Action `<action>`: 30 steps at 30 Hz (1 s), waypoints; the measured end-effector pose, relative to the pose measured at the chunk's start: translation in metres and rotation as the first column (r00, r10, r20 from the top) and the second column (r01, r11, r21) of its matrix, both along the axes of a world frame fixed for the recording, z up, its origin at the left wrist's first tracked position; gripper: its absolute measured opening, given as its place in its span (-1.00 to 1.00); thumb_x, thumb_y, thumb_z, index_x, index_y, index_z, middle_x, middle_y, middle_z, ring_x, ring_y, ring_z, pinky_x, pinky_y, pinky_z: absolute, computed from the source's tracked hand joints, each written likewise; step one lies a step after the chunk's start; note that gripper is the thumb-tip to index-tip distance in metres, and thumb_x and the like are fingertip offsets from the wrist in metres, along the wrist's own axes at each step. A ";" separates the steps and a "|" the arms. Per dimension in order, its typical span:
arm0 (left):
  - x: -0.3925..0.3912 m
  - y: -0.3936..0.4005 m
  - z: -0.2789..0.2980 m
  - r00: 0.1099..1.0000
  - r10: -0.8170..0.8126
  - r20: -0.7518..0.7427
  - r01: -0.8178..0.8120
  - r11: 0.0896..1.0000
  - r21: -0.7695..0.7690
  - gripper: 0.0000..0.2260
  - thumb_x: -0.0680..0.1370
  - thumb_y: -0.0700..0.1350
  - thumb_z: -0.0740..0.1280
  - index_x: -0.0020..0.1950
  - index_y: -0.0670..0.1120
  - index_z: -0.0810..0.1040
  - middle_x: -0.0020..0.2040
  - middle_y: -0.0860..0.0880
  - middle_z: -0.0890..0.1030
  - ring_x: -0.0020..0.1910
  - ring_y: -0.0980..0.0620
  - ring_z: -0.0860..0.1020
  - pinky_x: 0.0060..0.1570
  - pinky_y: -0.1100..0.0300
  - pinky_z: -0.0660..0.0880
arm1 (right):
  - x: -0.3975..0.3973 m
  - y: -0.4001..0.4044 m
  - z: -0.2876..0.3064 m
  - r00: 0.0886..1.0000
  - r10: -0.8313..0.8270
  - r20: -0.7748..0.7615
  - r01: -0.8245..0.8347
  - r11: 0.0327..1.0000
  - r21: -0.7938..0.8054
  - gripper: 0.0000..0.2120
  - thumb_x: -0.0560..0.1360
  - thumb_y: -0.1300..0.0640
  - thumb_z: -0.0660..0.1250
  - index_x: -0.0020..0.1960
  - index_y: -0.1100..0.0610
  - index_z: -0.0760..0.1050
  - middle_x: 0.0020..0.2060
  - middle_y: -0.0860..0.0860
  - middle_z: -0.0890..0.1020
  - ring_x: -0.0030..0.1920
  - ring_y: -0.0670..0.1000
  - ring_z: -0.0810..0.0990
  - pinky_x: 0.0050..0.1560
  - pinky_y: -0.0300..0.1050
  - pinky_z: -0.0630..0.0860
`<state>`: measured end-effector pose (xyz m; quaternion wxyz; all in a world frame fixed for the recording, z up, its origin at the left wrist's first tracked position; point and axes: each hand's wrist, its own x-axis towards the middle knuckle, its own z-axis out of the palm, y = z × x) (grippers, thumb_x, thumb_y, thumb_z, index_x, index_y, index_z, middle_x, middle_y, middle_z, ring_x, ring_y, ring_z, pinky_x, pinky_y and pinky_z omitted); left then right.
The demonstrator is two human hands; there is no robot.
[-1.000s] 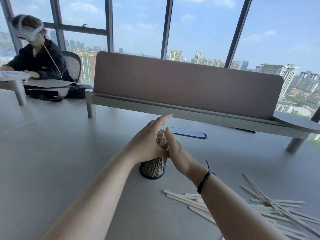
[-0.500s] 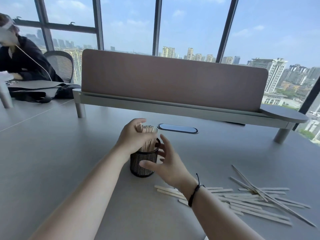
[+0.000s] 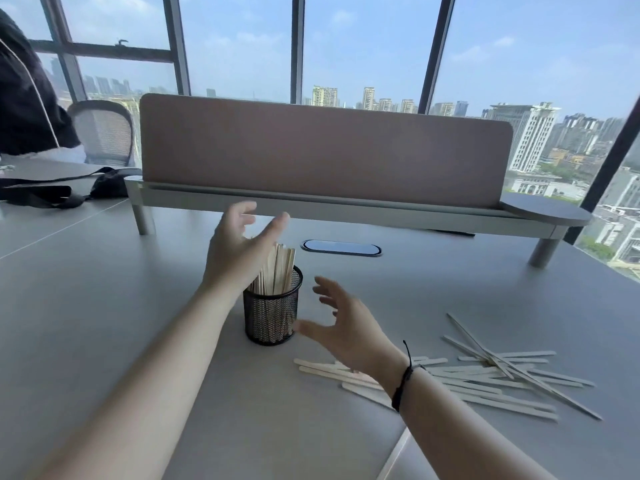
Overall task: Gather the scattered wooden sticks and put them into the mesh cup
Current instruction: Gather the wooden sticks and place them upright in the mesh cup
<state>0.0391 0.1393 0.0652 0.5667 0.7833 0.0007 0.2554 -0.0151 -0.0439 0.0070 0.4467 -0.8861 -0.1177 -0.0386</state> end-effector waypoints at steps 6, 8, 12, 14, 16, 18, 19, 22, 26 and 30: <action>-0.047 -0.049 0.019 0.840 -0.229 0.492 -0.135 0.790 0.598 -0.62 0.52 0.23 0.33 0.13 -0.04 0.60 0.10 0.02 0.62 0.15 -0.04 0.56 0.15 0.03 0.48 | -0.033 -0.085 0.006 0.995 -0.051 0.091 0.079 0.941 -0.329 -0.57 0.49 -0.19 0.38 0.33 -0.16 0.47 0.32 -0.28 0.49 0.00 -0.21 0.49 0.06 -0.24 0.35; -0.070 -0.076 0.014 0.861 -0.439 0.258 0.104 0.647 0.755 -0.51 0.49 0.39 0.26 0.16 0.04 0.59 0.11 0.10 0.64 0.08 0.04 0.61 0.06 0.05 0.54 | -0.043 -0.115 0.000 0.991 -0.090 0.095 0.121 0.911 -0.394 -0.57 0.49 -0.20 0.37 0.33 -0.15 0.47 0.34 -0.24 0.48 0.15 -0.15 0.52 0.16 -0.18 0.39; -0.101 -0.120 -0.027 0.787 -0.411 -0.460 0.554 0.143 0.820 0.01 0.24 0.62 0.23 0.58 0.20 0.08 0.59 0.14 0.20 0.52 0.07 0.25 0.46 0.02 0.27 | -0.059 -0.171 -0.014 0.957 -0.234 0.170 0.288 0.801 -0.524 -0.47 0.47 -0.33 0.30 0.37 -0.15 0.44 0.38 -0.15 0.46 0.36 -0.02 0.46 0.36 -0.10 0.31; -0.104 -0.128 -0.048 0.719 -0.354 -0.598 0.645 0.020 0.764 0.16 0.21 0.60 0.29 0.61 0.19 -0.20 0.65 0.10 -0.10 0.62 0.08 -0.08 0.58 -0.04 -0.04 | -0.062 -0.191 -0.020 0.935 -0.309 0.174 0.352 0.744 -0.569 -0.40 0.47 -0.40 0.21 0.41 -0.14 0.39 0.42 -0.11 0.44 0.41 -0.02 0.39 0.42 -0.04 0.23; -0.103 -0.125 -0.057 0.708 -0.363 -0.606 0.659 0.030 0.752 0.19 0.23 0.55 0.36 0.61 0.16 -0.24 0.65 0.11 -0.16 0.61 0.11 -0.16 0.58 0.03 -0.16 | -0.060 -0.200 -0.023 0.927 -0.353 0.129 0.359 0.732 -0.579 -0.30 0.45 -0.48 0.08 0.45 -0.13 0.33 0.43 -0.09 0.42 0.46 -0.02 0.33 0.45 0.04 0.19; -0.100 -0.121 -0.058 0.714 -0.399 -0.576 0.666 0.131 0.735 0.13 0.25 0.49 0.43 0.63 0.18 -0.11 0.63 0.19 -0.01 0.60 0.17 -0.01 0.54 0.20 -0.06 | -0.057 -0.202 -0.026 0.926 -0.366 0.088 0.344 0.726 -0.595 -0.24 0.44 -0.51 0.00 0.49 -0.11 0.27 0.44 -0.07 0.40 0.49 -0.02 0.28 0.46 0.08 0.15; -0.098 -0.118 -0.057 0.716 -0.422 -0.556 0.671 0.197 0.715 0.06 0.26 0.46 0.46 0.61 0.22 0.00 0.60 0.24 0.12 0.57 0.21 0.11 0.51 0.24 0.06 | -0.054 -0.201 -0.027 0.929 -0.361 0.079 0.333 0.727 -0.601 -0.24 0.45 -0.51 -0.02 0.50 -0.10 0.26 0.45 -0.07 0.39 0.50 -0.03 0.27 0.46 0.08 0.14; -0.089 -0.108 -0.059 0.733 -0.456 -0.505 0.663 0.310 0.682 -0.28 0.35 0.34 0.48 0.46 0.29 0.33 0.37 0.34 0.43 0.31 0.33 0.39 0.28 0.33 0.33 | -0.049 -0.194 -0.029 0.938 -0.330 0.103 0.325 0.737 -0.593 -0.29 0.48 -0.48 -0.01 0.45 -0.10 0.34 0.42 -0.08 0.44 0.46 -0.03 0.33 0.45 0.04 0.17; -0.080 -0.099 -0.068 0.763 -0.469 -0.445 0.637 0.428 0.641 -0.58 0.46 0.16 0.49 0.30 0.25 0.52 0.18 0.32 0.61 0.16 0.38 0.53 0.25 0.27 0.45 | -0.047 -0.191 -0.030 0.935 -0.319 0.154 0.348 0.749 -0.564 -0.40 0.49 -0.45 0.02 0.28 -0.10 0.50 0.22 -0.14 0.60 0.25 -0.03 0.52 0.39 0.02 0.22; -0.082 -0.094 -0.083 0.784 -0.482 -0.392 0.615 0.515 0.597 -0.63 0.50 0.12 0.47 0.29 0.26 0.53 0.18 0.37 0.60 0.19 0.44 0.50 0.29 0.29 0.44 | -0.049 -0.186 -0.028 0.939 -0.281 0.197 0.343 0.787 -0.513 -0.57 0.52 -0.32 0.21 0.23 -0.10 0.56 0.14 -0.12 0.66 0.18 0.03 0.58 0.18 -0.09 0.40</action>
